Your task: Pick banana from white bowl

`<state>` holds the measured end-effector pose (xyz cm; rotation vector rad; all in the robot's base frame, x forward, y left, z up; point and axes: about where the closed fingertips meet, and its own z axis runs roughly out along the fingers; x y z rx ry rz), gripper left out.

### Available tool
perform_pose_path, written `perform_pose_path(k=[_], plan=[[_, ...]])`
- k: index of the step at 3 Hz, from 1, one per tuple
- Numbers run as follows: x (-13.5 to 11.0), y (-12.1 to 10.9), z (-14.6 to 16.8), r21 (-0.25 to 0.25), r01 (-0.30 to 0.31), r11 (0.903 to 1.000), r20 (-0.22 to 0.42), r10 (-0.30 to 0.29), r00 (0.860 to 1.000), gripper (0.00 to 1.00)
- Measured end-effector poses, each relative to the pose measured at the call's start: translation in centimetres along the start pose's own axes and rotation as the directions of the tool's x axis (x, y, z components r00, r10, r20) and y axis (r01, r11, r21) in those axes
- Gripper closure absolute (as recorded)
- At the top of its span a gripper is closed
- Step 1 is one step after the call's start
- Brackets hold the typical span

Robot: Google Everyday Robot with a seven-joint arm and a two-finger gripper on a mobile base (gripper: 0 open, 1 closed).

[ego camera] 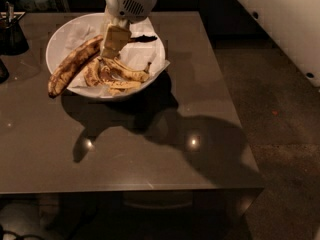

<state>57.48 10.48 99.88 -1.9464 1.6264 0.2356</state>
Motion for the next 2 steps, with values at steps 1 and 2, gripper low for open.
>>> perform_pose_path(k=[1,2], plan=[[0.87,4.04,0.52,-0.023,-0.059,0.998,0.025,0.06,0.998,1.0],[0.87,4.04,0.52,-0.023,-0.059,0.998,0.025,0.06,0.998,1.0]])
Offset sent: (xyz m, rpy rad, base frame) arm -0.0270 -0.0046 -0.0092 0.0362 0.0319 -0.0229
